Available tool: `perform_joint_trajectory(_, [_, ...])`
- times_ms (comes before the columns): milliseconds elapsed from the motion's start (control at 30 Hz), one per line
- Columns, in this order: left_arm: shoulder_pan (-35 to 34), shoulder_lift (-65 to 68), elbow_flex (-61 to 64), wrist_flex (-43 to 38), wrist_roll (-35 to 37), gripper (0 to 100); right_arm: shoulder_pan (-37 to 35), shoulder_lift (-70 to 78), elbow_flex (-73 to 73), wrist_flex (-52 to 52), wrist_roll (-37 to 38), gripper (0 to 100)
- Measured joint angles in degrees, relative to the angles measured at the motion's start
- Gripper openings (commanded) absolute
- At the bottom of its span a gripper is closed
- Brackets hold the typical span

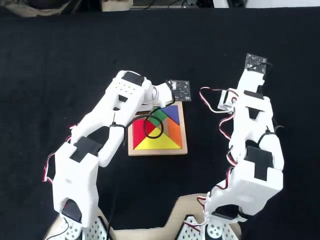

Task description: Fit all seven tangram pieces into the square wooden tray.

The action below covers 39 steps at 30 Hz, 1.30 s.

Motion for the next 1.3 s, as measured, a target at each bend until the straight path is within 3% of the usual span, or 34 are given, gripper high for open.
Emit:
perform_joint_trajectory(200, [0.0, 0.0, 0.0, 0.0, 0.62, 20, 0.0, 0.0, 0.0, 0.0, 0.0, 1.1])
perform_joint_trajectory(700, [-0.18, 0.0, -4.66, 2.55, 4.66, 21, 0.0, 0.0, 0.0, 0.0, 0.0, 1.1])
perform_joint_trajectory(933, [-7.03, 0.0, -10.73, 6.77, 4.75, 18, 0.0, 0.0, 0.0, 0.0, 0.0, 1.1])
perform_joint_trajectory(1167, [-7.56, 3.87, -5.45, -2.11, 10.02, 19, 0.0, 0.0, 0.0, 0.0, 0.0, 1.1])
perform_joint_trajectory(1300, [-7.56, 3.96, -4.92, -3.25, 11.78, 19, 0.0, 0.0, 0.0, 0.0, 0.0, 1.1])
